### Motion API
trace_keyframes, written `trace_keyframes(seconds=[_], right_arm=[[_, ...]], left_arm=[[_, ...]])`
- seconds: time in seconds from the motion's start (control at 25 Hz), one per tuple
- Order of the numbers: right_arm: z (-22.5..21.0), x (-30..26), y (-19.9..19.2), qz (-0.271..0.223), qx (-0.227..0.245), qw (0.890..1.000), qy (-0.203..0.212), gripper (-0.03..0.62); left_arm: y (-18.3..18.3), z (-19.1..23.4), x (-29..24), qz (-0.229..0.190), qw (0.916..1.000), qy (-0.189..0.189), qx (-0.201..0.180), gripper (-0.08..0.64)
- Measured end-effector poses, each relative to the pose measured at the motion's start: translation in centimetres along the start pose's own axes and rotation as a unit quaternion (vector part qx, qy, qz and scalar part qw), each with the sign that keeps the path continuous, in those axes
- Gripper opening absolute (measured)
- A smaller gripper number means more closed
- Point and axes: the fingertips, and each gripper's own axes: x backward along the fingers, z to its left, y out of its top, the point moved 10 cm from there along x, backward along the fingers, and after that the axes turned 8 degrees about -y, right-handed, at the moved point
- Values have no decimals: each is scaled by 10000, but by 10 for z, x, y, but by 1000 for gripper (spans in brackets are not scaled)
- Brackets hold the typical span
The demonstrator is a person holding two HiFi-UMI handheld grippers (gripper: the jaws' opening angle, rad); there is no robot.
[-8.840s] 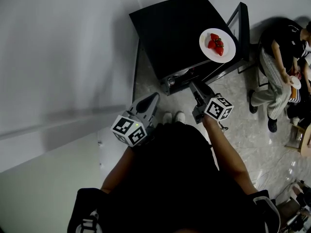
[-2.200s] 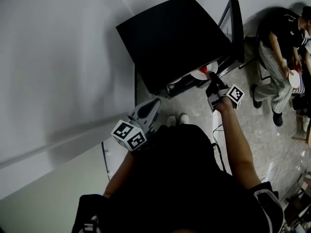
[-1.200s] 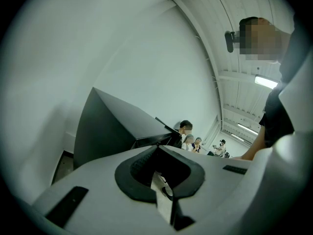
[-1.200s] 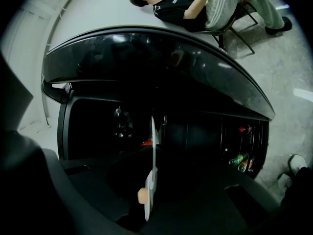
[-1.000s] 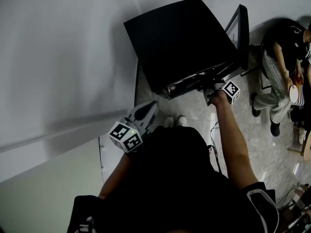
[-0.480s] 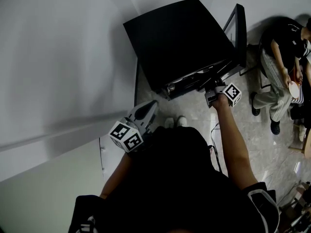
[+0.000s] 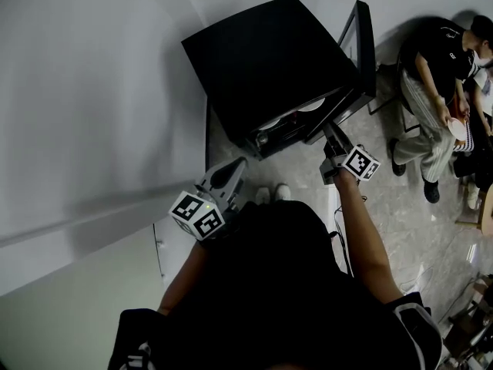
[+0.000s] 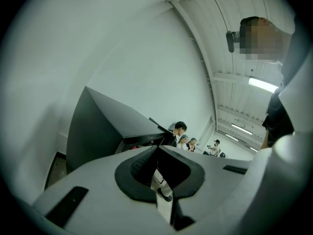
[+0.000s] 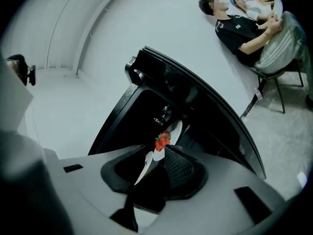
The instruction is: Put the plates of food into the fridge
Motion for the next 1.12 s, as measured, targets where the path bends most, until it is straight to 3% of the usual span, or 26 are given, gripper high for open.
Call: trace_keyframes(seconds=[0.24,0.56,0.76,1.12], right_arm=[[22,26,-11,-109,456,9989,22,118],[58,55,-13,-303,1070,9935,259,49],[77,66,-16,-335,1656,9850,344,44],[119,82,-21,-251,2496,9661,614,38]], left_arm=[[-2,-7,-7,83,9998,-116,-138,23],[-7,-12,-12,169,9994,-246,-152,23],[-10,-11,-12,187,9993,-266,-186,23],[-5,-18,-14,398,9958,-230,-794,23]])
